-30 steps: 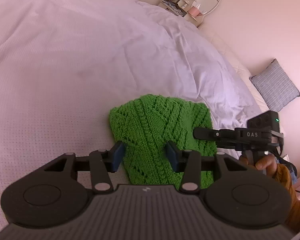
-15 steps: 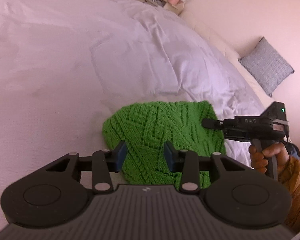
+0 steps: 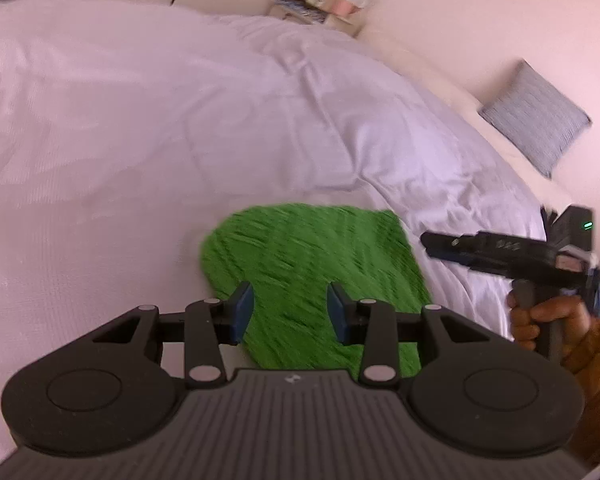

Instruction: Fold clothes

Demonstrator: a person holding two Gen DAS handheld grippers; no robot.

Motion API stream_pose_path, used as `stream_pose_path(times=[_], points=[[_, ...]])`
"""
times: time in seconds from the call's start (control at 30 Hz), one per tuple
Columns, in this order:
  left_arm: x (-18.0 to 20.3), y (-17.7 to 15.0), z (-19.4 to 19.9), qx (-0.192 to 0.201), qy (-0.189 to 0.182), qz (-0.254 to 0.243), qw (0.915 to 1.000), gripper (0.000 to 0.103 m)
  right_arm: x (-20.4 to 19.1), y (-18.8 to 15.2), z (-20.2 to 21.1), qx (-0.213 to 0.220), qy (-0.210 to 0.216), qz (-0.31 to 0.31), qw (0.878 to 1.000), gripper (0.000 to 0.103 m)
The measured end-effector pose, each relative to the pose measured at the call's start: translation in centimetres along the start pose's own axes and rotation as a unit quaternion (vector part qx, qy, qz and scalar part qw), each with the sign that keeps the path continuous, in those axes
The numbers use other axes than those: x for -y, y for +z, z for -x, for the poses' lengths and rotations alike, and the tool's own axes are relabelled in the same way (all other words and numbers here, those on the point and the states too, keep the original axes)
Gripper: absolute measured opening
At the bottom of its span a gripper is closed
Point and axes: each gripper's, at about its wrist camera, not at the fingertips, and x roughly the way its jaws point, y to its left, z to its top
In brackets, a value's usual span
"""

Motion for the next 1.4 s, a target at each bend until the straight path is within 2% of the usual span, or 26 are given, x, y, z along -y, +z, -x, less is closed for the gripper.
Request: stream_pose_path(times=[0.07,0.17,0.23,0.3,0.4,0.47,0.63,0.7,0.83,0.9,0.97,1.0,1.1,1.27,1.4], points=[[2.0,-1.0,0.6,0.003,0.004,-0.033,0.9994,0.034,-0.9,-1.5,2.6,0.027,0.014,0.024,0.999,0.049],[5.1,-2.5,1.0,0.017,0.007,-0.094,0.9954,0.034,-2.9,-4.6,5.5,0.044,0.034,0.076,0.996,0.049],[6.5,-3.3,0.6,0.023,0.008,-0.126,0.9917,0.034,-3.9,-7.2,6.6,0.047,0.046,0.108,0.992,0.049],[6.9,-4.0,-0.8,0.009,0.009,-0.137,0.9905,0.034,-4.9,-9.9,6.9,0.045,0.053,0.132,0.989,0.049],[6.8,-5.3,-3.5,-0.037,0.02,-0.136,0.9898,0.035,-5.7,-13.5,5.2,0.008,0.0,0.176,0.984,0.047],[6.8,-6.4,-4.1,-0.038,0.029,-0.147,0.988,0.036,-5.3,-15.2,4.3,-0.017,-0.035,0.179,0.983,0.048],[8.7,-6.8,-2.7,-0.04,0.066,-0.176,0.9814,0.033,-5.5,-15.5,5.0,-0.046,-0.049,0.169,0.983,0.047],[9.4,-7.4,-1.0,-0.031,0.055,-0.181,0.9814,0.032,-6.1,-15.3,5.4,-0.053,-0.057,0.179,0.981,0.047],[10.3,-9.9,1.5,-0.024,0.032,-0.182,0.9824,0.032,-6.1,-15.7,7.9,-0.003,-0.033,0.17,0.985,0.047],[10.5,-11.5,1.2,-0.032,0.05,-0.19,0.98,0.034,-5.9,-16.6,8.8,0.003,-0.024,0.171,0.985,0.047],[10.3,-12.8,0.3,-0.047,0.079,-0.187,0.978,0.035,-5.5,-18.2,7.9,-0.03,-0.042,0.176,0.983,0.047],[10.1,-13.2,0.2,-0.048,0.084,-0.179,0.979,0.035,-5.2,-18.9,7.1,-0.049,-0.054,0.176,0.982,0.046],[10.3,-13.3,1.5,-0.034,0.08,-0.162,0.9829,0.034,-4.1,-20.0,7.3,-0.058,-0.053,0.13,0.988,0.044],[11.5,-13.7,3.3,-0.012,0.083,-0.168,0.9823,0.032,-5.4,-19.8,10.3,-0.014,-0.054,0.138,0.989,0.045],[11.8,-14.0,4.1,0.005,0.066,-0.145,0.9872,0.032,-6.0,-19.2,11.5,0.033,-0.039,0.135,0.99,0.045]])
